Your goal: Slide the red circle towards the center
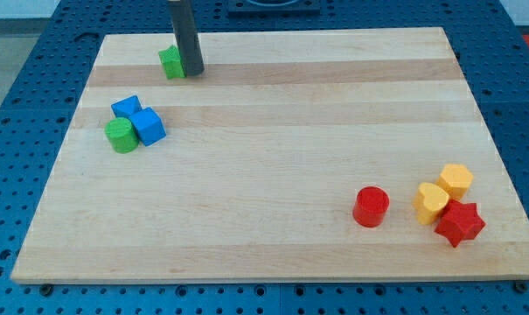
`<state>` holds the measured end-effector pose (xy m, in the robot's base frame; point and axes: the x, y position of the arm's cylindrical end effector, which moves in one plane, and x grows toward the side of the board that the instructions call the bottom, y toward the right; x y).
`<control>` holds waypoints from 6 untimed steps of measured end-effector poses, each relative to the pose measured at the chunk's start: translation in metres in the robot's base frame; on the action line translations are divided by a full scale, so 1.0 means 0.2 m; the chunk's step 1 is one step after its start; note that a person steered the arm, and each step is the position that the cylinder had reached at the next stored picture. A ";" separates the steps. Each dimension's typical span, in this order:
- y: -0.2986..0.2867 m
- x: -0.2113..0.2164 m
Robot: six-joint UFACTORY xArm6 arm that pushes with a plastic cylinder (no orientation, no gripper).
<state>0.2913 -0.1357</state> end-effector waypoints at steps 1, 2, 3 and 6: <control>-0.25 -0.02; -0.33 -0.06; 0.09 0.08; 0.35 0.35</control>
<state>0.3620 -0.0662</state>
